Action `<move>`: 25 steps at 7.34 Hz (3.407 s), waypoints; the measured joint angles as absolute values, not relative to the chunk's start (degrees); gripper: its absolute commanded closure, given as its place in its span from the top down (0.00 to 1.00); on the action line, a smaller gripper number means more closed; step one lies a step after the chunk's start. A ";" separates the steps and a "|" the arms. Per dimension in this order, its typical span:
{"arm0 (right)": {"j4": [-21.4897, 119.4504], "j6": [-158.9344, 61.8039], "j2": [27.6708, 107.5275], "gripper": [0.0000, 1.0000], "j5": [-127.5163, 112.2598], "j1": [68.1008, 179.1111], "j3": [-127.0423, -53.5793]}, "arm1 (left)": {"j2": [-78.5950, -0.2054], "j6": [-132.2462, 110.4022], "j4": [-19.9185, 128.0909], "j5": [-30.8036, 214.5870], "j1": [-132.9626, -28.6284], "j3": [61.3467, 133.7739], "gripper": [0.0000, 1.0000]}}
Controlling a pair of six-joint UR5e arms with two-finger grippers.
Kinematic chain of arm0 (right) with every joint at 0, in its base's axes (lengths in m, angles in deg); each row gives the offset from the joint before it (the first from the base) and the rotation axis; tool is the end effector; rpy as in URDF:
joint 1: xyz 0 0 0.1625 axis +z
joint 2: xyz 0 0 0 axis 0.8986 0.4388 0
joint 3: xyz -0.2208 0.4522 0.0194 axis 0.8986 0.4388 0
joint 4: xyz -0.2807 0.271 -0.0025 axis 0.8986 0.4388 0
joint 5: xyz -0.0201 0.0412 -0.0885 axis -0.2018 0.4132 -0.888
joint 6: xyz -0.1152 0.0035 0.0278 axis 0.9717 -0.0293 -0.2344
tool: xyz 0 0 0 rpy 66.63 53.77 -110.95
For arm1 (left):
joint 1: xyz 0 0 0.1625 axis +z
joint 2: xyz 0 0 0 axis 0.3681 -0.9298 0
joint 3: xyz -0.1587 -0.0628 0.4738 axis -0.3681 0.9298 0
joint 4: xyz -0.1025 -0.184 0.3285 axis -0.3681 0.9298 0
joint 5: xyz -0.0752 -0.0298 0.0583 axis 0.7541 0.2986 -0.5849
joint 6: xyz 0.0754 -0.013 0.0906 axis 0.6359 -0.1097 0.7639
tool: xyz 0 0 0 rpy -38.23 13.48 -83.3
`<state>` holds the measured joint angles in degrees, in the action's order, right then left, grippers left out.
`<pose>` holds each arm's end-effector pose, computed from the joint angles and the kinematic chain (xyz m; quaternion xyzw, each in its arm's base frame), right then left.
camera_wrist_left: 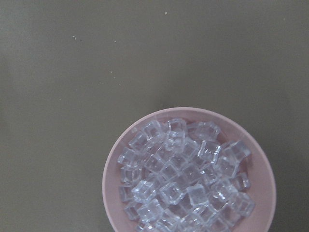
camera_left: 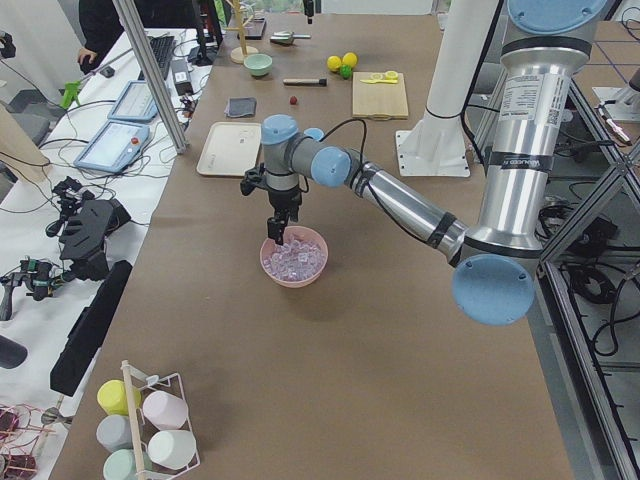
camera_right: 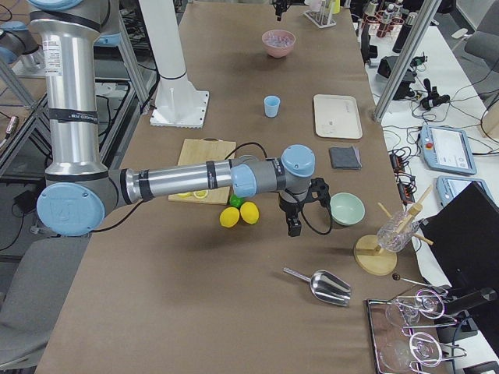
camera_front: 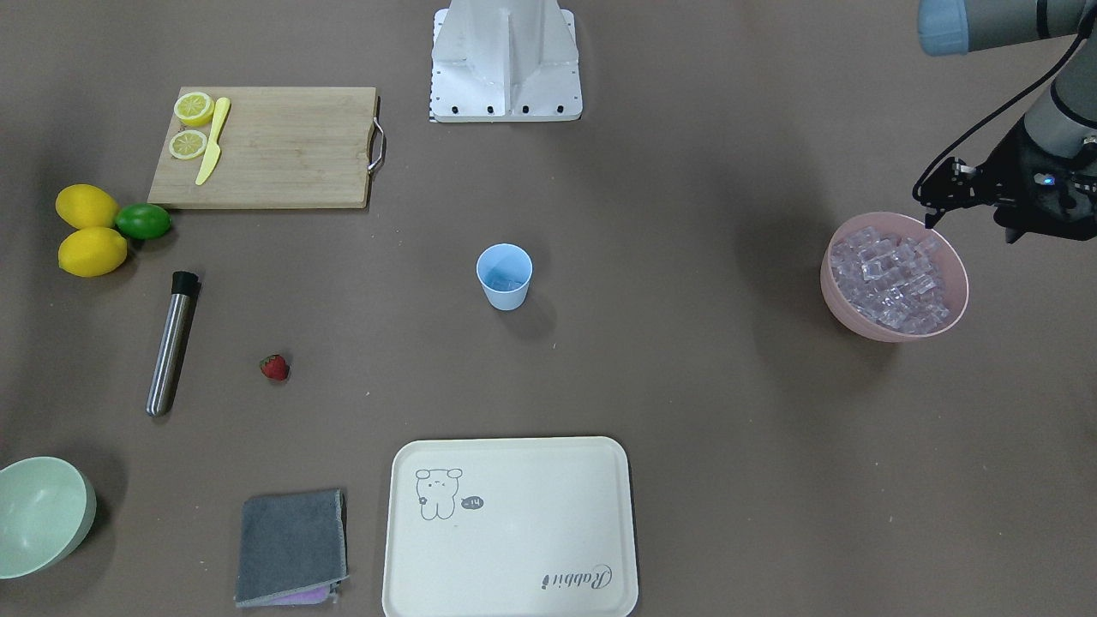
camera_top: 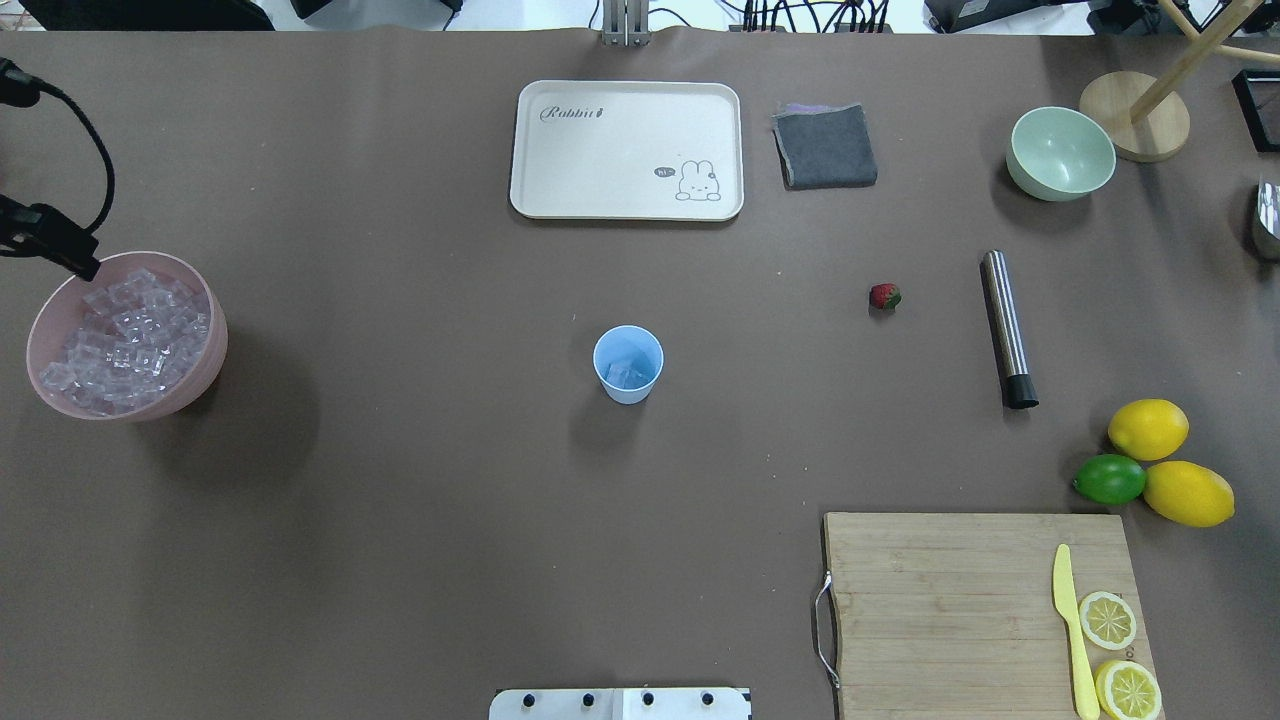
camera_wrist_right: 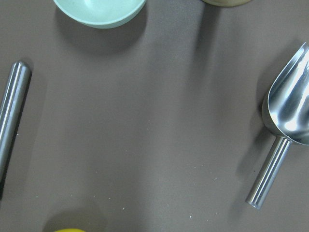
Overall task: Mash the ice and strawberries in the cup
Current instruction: 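Move the left gripper back over the pink ice bowl, then lower the left gripper into the bowl and grasp a third ice cube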
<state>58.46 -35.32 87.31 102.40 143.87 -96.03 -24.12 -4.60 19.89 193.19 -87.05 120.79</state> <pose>-0.0332 -0.4845 0.6702 0.0613 -0.3743 -0.0963 0.9203 0.1401 -0.4731 0.5478 0.0856 0.3152 0.1825 0.9274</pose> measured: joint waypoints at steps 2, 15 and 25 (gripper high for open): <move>58.53 -35.32 86.27 1.00 102.47 143.82 -95.86 | -19.84 -0.32 29.85 193.21 -87.24 118.77 0.96; 58.98 -35.37 86.19 1.00 102.24 145.89 -94.98 | -16.59 14.89 39.37 195.25 -79.75 112.45 0.65; 58.95 -35.40 86.05 1.00 102.28 146.99 -95.30 | -17.67 17.25 38.75 195.30 -79.87 109.40 0.07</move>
<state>58.95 -35.40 86.05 102.28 146.99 -95.30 -17.67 17.25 38.75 195.30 -79.87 109.40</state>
